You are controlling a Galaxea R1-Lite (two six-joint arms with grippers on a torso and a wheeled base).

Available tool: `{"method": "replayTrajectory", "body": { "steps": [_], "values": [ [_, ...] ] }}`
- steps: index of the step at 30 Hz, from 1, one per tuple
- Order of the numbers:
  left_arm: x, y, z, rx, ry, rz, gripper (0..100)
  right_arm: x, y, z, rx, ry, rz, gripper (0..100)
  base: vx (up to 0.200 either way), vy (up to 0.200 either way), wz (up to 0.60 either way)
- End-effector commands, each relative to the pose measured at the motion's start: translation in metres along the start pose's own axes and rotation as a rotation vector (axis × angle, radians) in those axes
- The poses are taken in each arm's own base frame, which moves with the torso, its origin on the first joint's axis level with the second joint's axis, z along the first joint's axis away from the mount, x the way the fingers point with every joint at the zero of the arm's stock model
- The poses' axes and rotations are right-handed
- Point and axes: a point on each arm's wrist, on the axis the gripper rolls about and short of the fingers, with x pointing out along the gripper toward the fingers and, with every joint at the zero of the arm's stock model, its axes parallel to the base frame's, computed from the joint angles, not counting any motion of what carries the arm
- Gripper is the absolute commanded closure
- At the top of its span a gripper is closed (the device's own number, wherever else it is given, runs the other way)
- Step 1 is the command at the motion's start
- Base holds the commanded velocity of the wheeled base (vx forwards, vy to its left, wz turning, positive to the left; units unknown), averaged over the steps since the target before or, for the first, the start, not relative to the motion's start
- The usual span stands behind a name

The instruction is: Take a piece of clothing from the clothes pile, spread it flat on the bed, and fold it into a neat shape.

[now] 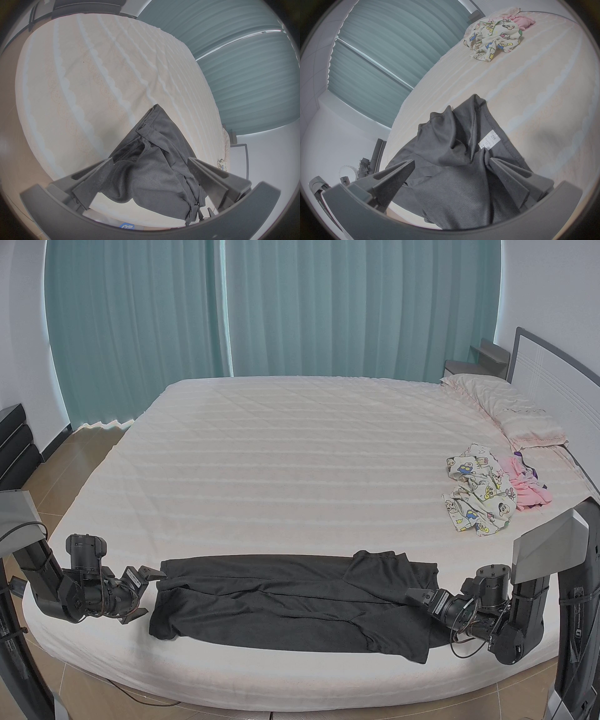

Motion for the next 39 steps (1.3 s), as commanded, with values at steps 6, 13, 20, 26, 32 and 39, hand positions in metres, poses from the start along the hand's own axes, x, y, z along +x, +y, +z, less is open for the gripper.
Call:
{"method": "replayTrajectory", "body": {
  "steps": [6,13,20,26,32,39],
  "values": [
    [0.002,0.001,0.001,0.0,0.001,0.002,0,0.007,-0.007,-0.01,-0.014,0.033,-0.019,0,0.0,0.0,0.0],
    [0.002,0.001,0.0,-0.001,0.002,0.003,0,0.01,-0.007,-0.004,-0.011,0.004,-0.013,100,0.0,0.0,0.0],
    [0.002,0.001,0.0,-0.001,0.003,0.004,0,0.008,-0.015,0.007,0.015,-0.032,-0.031,100,0.0,0.0,0.0],
    [0.002,0.002,0.0,-0.002,0.004,0.005,0,0.009,-0.017,0.014,0.031,-0.054,-0.028,100,0.0,0.0,0.0],
    [0.001,0.002,-0.001,0.005,0.007,0.007,0,0.01,-0.017,0.019,0.035,-0.065,-0.014,100,0.0,0.0,0.0],
    [-0.004,0.015,-0.014,0.118,0.055,0.048,0,0.01,-0.022,0.023,0.045,-0.061,0.0,0,0.0,0.0,0.0]
  ]
}}
